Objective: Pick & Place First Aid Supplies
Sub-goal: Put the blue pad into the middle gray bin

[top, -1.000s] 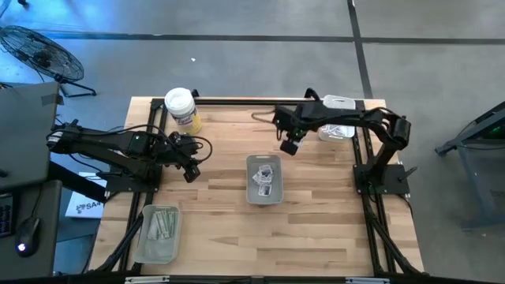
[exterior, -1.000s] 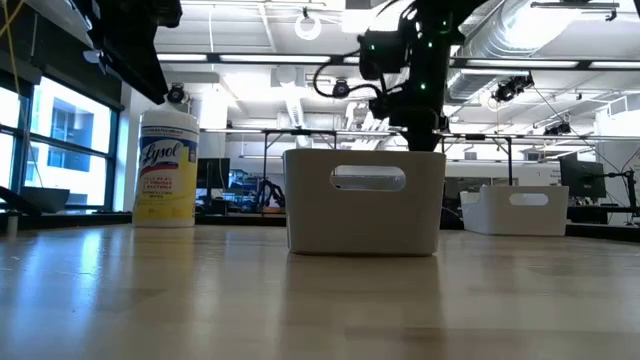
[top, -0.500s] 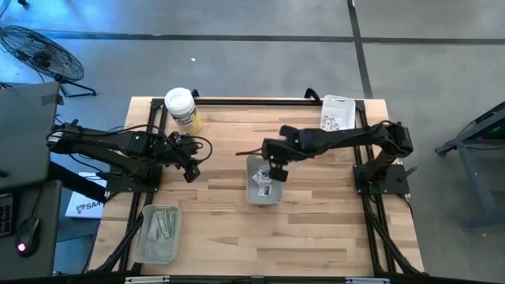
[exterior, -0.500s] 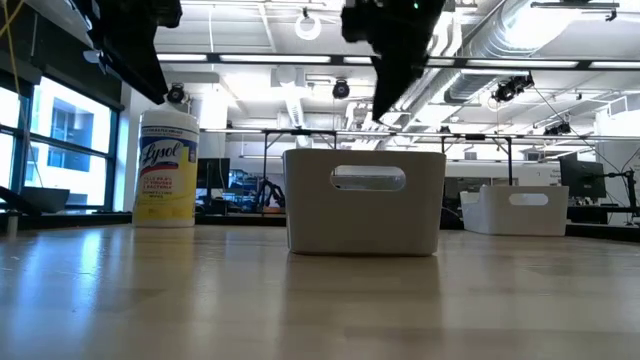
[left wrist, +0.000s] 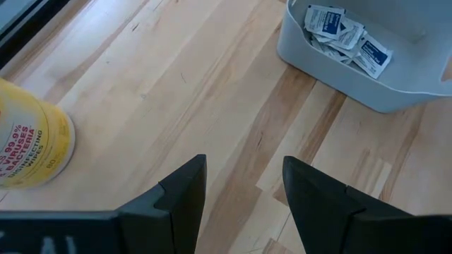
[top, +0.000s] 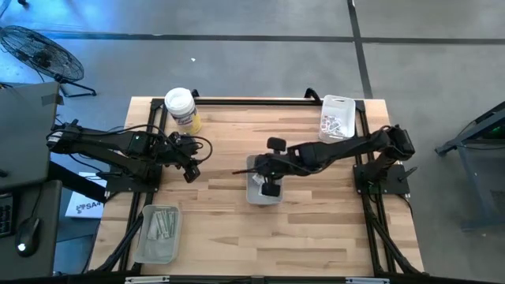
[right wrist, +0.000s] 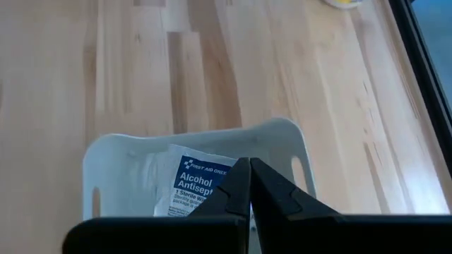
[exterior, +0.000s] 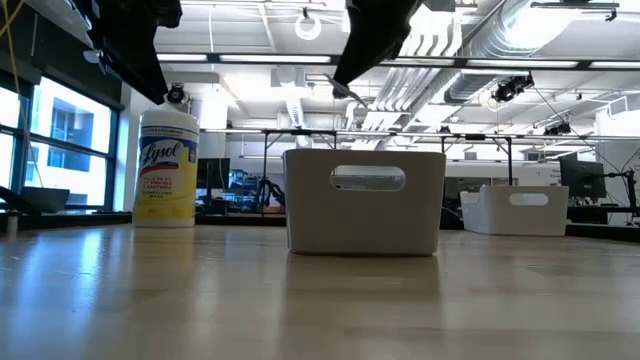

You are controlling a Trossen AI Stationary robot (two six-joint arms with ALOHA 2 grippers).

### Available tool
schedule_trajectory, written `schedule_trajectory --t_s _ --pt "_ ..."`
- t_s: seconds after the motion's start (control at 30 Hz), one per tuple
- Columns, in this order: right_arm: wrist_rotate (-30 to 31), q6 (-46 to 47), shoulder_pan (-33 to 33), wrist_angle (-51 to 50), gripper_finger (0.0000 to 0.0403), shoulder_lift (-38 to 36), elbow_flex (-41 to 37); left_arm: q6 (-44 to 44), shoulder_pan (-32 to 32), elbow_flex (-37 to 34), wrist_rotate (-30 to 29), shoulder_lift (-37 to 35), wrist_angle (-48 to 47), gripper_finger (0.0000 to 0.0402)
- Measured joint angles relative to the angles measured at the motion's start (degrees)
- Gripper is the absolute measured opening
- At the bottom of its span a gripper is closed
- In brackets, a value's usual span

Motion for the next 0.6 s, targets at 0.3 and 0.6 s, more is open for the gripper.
schedule_trajectory --t_s 0.3,0.6 --pt "-5.8 -3.5 -0.7 10.0 0.0 1.8 -4.1 0.0 0.0 0.0 0.0 0.0 0.0 0.0184" --pt "-4.3 -5.4 -2.8 7.1 0.0 10.3 -4.3 0.0 0.0 0.0 0.0 0.0 0.2 0.0184"
